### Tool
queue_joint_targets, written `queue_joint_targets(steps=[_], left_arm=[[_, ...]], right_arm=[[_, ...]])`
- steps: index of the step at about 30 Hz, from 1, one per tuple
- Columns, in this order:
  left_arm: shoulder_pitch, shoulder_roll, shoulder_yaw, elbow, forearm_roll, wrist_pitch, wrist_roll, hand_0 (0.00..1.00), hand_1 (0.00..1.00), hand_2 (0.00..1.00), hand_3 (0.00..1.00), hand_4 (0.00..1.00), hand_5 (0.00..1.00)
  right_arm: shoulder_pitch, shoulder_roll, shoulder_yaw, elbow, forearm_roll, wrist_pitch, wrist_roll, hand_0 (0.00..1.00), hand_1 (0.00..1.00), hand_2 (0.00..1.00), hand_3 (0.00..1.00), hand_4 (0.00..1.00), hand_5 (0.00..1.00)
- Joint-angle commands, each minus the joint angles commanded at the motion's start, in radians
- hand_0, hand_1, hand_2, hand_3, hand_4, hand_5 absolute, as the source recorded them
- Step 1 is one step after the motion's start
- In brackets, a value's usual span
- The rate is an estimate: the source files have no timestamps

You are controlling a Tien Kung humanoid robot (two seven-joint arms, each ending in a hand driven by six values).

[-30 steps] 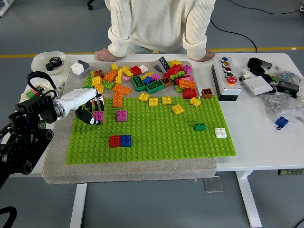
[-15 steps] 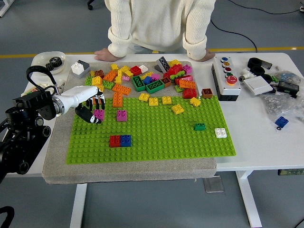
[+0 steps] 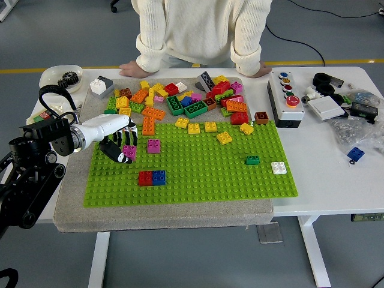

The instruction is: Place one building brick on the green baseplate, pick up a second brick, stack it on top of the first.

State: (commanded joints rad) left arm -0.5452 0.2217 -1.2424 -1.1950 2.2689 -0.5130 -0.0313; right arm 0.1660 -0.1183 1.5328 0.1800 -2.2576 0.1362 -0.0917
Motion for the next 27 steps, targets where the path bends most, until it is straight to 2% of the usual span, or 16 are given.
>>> queue_joint_targets(steps=[12, 20, 27], left_arm=[[0.000, -0.022, 0.009, -0.001, 0.000, 0.014, 0.014, 0.389, 0.367, 0.380, 0.453, 0.879, 0.002], [0.000, -0.043, 0.007, -0.005, 0.000, -0.002, 0.038, 0.388, 0.368, 0.381, 0.455, 0.880, 0.002], [-0.003, -0.050, 0.003, -0.014, 0.000, -0.022, 0.054, 0.388, 0.366, 0.380, 0.453, 0.880, 0.002]], right_arm=[[-0.001, 0.000, -0.002, 0.000, -0.001, 0.001, 0.000, 0.740, 0.642, 0.714, 0.597, 0.830, 0.410], [0.000, -0.001, -0.004, 0.000, -0.002, 0.001, 0.000, 0.740, 0.641, 0.714, 0.596, 0.830, 0.410], [0.000, -0.001, -0.002, 0.000, -0.002, 0.001, -0.001, 0.740, 0.641, 0.714, 0.596, 0.829, 0.410]])
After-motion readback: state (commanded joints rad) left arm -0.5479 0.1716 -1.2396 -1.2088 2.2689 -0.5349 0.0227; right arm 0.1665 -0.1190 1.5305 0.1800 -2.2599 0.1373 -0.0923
